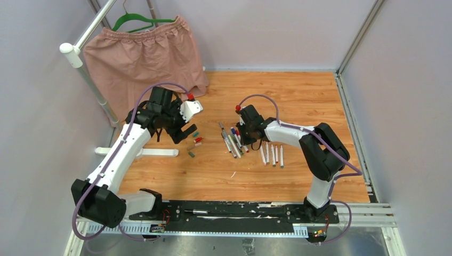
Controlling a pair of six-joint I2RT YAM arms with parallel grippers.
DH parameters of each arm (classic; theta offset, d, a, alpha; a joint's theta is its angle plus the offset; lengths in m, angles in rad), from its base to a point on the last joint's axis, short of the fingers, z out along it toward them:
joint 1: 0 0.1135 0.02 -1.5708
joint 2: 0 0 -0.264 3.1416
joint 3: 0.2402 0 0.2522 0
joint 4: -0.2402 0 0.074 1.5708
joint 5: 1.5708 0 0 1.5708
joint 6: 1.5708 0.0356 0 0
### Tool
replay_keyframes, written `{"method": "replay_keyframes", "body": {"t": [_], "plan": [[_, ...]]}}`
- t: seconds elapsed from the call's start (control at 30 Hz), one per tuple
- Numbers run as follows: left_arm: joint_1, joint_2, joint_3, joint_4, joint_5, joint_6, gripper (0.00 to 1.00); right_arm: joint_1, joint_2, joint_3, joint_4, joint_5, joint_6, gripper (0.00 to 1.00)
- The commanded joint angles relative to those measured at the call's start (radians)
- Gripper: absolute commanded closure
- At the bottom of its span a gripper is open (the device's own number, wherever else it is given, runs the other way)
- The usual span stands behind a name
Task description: Open the pen caps
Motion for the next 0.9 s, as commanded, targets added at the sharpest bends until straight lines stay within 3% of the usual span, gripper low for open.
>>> {"method": "replay_keyframes", "body": {"t": [0.0,0.3,0.43,0.57,0.87], "plan": [[0.007,-0.042,-0.025,-0.021,0.069,0.011,0.08,-0.005,0.033,-0.019,-0.058,0.034,-0.022,1.0],[0.007,-0.153,-0.08,-0.058,0.132,0.234,0.08,-0.005,-0.142,0.053,-0.158,-0.006,-0.044,1.0],[0.007,-0.209,-0.099,-0.056,0.127,0.306,0.0,-0.005,-0.213,0.08,-0.203,-0.092,-0.051,1.0],[0.006,-0.207,-0.074,-0.056,0.134,0.32,0.0,-0.005,-0.247,0.114,-0.261,-0.214,-0.051,1.0],[-0.027,-0.275,-0.098,-0.056,0.235,0.504,0.0,0.039,-0.259,0.237,-0.376,-0.449,-0.009,1.0]]}}
